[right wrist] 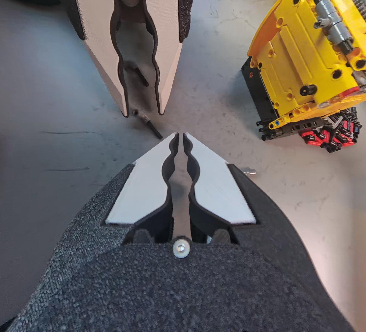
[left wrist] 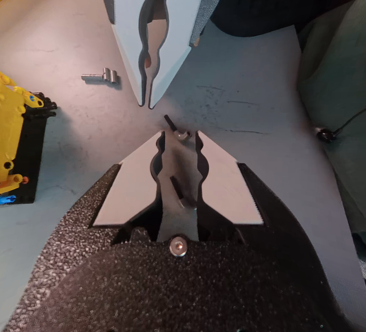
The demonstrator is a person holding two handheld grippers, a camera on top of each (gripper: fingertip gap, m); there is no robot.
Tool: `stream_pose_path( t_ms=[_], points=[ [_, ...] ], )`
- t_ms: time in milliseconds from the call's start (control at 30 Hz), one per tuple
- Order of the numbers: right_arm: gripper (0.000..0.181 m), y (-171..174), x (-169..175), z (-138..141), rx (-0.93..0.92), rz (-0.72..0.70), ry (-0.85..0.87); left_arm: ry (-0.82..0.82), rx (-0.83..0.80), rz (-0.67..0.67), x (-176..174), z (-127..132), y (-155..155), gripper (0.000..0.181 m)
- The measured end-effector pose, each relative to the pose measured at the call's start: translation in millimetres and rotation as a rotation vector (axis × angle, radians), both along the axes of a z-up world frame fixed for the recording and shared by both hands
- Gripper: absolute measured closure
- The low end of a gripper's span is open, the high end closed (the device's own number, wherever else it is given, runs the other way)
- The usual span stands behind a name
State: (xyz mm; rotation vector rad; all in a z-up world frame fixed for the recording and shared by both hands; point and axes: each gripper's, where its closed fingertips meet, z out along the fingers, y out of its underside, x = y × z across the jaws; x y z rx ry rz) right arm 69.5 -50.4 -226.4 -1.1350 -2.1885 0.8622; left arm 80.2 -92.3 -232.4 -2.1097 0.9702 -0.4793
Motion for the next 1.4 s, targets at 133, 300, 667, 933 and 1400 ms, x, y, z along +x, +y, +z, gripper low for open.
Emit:
stream_pose_path(
  t_ms=[133, 300, 667, 933, 1400],
  points=[
    [0.172, -17, 7, 6, -0.040, 0.080, 0.001, -0.038, -0.033, -0.060, -12, 12, -15, 0.157],
    [0.168, -43, 15, 1, -0.042, 0.165, -0.074, -0.062, 0.007, 0.103, -56, 23, 1, 0.164],
    [0.165, -60, 20, -14, 0.020, 0.205, -0.144, -0.039, 0.010, 0.134, -65, 18, 3, 0.164],
    [0.164, -21, 48, -2, 0.080, 0.199, -0.154, -0.040, -0.033, 0.083, -60, 13, -7, 0.163],
    [0.158, -15, 32, -13, 0.050, 0.253, -0.161, -0.016, -0.207, -0.101, -42, -4, -50, 0.159]
  ],
)
